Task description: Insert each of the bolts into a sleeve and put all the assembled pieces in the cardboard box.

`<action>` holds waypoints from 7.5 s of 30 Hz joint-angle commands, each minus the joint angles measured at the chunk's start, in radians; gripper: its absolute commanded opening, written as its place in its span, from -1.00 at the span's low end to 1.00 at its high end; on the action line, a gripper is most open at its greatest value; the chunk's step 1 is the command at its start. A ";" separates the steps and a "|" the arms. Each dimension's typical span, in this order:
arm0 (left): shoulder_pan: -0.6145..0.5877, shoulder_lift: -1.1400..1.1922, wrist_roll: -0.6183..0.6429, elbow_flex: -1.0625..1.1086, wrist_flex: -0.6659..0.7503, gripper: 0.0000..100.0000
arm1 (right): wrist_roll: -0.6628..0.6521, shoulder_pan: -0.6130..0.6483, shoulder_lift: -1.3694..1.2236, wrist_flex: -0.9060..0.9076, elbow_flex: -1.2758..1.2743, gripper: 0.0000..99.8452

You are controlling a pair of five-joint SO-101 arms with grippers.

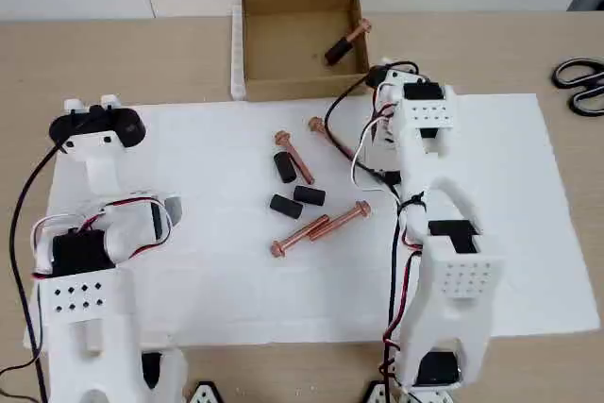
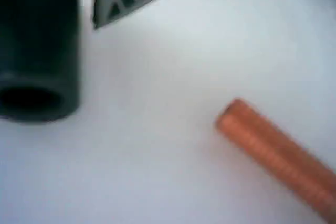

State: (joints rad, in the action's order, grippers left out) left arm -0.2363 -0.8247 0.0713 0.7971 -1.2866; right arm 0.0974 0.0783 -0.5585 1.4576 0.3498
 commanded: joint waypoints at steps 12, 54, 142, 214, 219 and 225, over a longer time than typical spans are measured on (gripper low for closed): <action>0.003 -0.020 -0.005 -0.002 0.003 -0.55 | -0.031 -0.008 0.001 0.108 0.193 -0.67; 0.003 -0.020 -0.005 0.018 0.002 -0.55 | -0.120 0.035 -0.001 0.260 0.298 -0.99; 0.618 2.061 0.916 -2.155 -0.195 -0.80 | -0.180 -0.272 0.433 0.265 0.038 -0.99; 0.382 0.417 0.273 -0.825 -0.199 -0.99 | -0.183 -0.008 1.501 0.137 -0.543 -0.99; 0.284 0.529 0.273 -0.550 -0.057 -0.99 | -0.181 -0.012 1.643 0.028 -0.726 -0.99; 0.219 0.756 0.273 -0.460 0.072 -0.99 | -0.181 -0.012 1.685 0.015 -0.789 -0.99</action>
State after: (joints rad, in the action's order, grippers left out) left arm 0.0000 -0.1404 0.3552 0.3368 -1.2743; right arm -0.0729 0.0644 1.1093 1.4945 -0.4342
